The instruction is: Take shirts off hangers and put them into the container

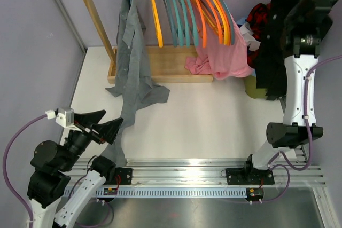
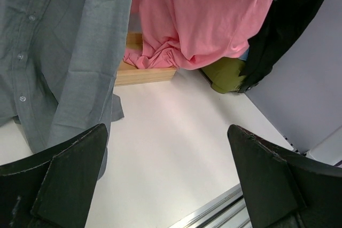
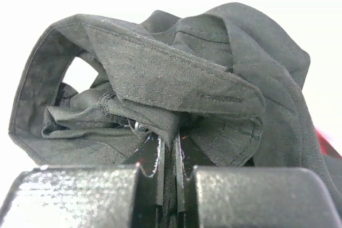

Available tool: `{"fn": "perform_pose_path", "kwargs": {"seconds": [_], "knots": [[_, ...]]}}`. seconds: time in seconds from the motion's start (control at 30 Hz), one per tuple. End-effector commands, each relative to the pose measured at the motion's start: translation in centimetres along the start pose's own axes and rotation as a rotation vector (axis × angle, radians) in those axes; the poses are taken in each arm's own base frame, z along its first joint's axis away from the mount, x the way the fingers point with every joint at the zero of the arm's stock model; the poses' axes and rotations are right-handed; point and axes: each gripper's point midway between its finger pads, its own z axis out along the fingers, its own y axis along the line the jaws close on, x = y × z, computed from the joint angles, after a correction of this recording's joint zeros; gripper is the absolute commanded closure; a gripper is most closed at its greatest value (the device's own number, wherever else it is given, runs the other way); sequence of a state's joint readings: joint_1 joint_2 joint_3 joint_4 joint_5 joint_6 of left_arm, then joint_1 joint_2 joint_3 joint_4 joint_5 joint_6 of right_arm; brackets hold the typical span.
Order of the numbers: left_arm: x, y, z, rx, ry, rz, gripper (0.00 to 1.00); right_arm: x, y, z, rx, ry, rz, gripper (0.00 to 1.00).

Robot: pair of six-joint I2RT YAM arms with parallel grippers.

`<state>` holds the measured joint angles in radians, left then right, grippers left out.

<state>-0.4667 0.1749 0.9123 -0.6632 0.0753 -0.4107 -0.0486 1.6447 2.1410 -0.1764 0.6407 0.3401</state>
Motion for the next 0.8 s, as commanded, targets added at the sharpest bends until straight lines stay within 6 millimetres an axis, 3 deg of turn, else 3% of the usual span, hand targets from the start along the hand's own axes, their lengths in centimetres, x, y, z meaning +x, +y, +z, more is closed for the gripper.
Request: {"fn": "perform_pose_path", "kwargs": {"seconds": [0.0, 0.03, 0.07, 0.17, 0.3, 0.33, 0.37, 0.47, 0.5, 0.57, 0.6, 0.67, 0.7, 0.73, 0.77], "knots": [[-1.2, -0.1, 0.2, -0.012, -0.011, 0.029, 0.01, -16.9, 6.7, -3.9, -0.3, -0.376, 0.22, 1.0], [-1.3, 0.0, 0.2, -0.018, -0.015, 0.032, 0.01, -20.2, 7.8, -5.4, -0.372, -0.46, 0.253, 1.0], [-1.4, 0.1, 0.2, -0.024, -0.019, 0.034, 0.01, -21.0, 8.2, -5.9, -0.399, -0.476, 0.247, 1.0], [-1.6, 0.1, 0.5, -0.027, -0.029, 0.033, 0.01, -25.9, 9.2, -9.2, -0.521, -0.656, 0.301, 1.0], [-1.6, 0.2, 1.1, -0.033, -0.018, 0.027, 0.01, -25.3, 10.1, -8.6, -0.55, -0.696, 0.251, 1.0], [-1.4, 0.2, 1.3, -0.034, -0.009, 0.025, 0.01, -22.9, 10.6, -6.8, -0.537, -0.666, 0.199, 1.0], [-1.4, 0.2, 1.3, -0.031, -0.006, 0.022, 0.01, -21.8, 10.7, -6.0, -0.528, -0.661, 0.175, 1.0], [-1.1, 0.3, 1.3, -0.033, -0.007, 0.004, 0.01, -12.8, 9.6, 0.0, -0.414, -0.529, 0.069, 1.0], [-0.9, 0.3, 1.2, -0.034, -0.004, -0.004, 0.01, -7.7, 8.5, 2.5, -0.366, -0.448, 0.017, 1.0], [-0.7, 0.5, 0.8, -0.043, -0.002, -0.009, 0.01, -0.5, 6.0, 5.6, -0.263, -0.336, -0.029, 1.0], [-0.6, 0.7, 0.6, -0.052, -0.002, -0.009, 0.01, 5.8, 3.1, 7.3, -0.159, -0.242, -0.079, 1.0], [-0.3, 1.1, 0.1, -0.071, 0.0, -0.008, 0.01, 12.2, -0.7, 8.2, -0.036, -0.134, -0.115, 1.0], [-0.3, 1.2, -0.1, -0.076, -0.001, -0.009, 0.01, 16.7, -3.5, 8.2, 0.041, -0.052, -0.162, 1.0], [-0.1, 1.2, -0.2, -0.077, 0.002, -0.008, 0.01, 22.1, -7.8, 7.8, 0.201, 0.07, -0.228, 1.0], [0.1, 1.3, -0.2, -0.079, 0.007, -0.011, 0.01, 24.9, -10.4, 7.2, 0.292, 0.135, -0.272, 1.0]]}}
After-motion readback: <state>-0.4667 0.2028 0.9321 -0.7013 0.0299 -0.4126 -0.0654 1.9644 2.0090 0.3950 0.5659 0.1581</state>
